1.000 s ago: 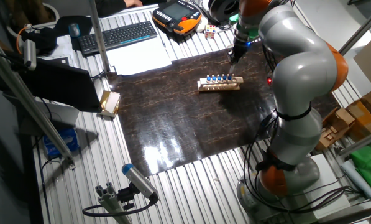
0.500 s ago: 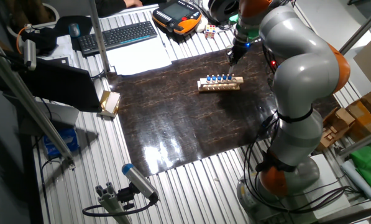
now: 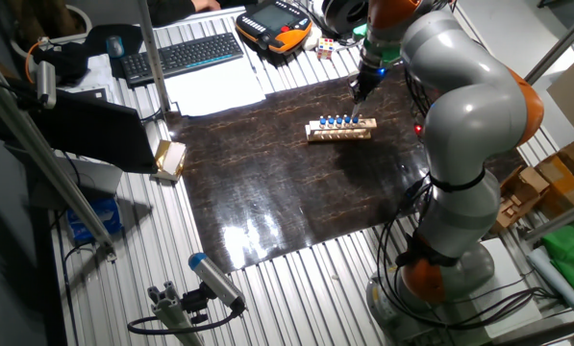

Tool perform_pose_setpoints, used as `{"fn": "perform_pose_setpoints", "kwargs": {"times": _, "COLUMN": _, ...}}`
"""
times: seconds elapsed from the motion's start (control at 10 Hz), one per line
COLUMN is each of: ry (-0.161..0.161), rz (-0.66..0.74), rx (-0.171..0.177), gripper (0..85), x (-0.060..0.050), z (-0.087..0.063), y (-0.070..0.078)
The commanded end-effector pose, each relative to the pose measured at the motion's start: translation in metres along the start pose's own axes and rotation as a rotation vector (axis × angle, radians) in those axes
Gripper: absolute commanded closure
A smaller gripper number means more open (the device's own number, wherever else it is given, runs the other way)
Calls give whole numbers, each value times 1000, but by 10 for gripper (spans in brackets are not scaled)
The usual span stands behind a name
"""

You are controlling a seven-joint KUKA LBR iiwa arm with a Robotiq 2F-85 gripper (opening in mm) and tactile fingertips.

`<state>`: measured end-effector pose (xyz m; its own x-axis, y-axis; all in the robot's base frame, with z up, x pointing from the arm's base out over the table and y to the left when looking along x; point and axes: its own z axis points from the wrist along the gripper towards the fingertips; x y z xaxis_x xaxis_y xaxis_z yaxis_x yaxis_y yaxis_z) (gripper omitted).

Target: Shake the test tube

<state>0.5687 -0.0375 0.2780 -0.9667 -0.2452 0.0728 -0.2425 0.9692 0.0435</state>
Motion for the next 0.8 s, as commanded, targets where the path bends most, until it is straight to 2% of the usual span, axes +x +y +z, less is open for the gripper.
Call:
{"fn": "perform_pose_setpoints", "kwargs": {"times": 0.0, "ry": 1, "rz": -2, "rx": 0, "gripper": 717, "x": 0, "z": 0, "y": 0}}
{"fn": "perform_pose_setpoints", "kwargs": {"times": 0.4, "ry": 8, "rz": -11, "rx": 0, "gripper": 720, "x": 4, "z": -2, "y": 1}}
{"fn": "perform_pose_setpoints", "kwargs": {"times": 0.7, "ry": 9, "rz": 9, "rx": -15, "gripper": 733, "x": 10, "z": -5, "y": 3}}
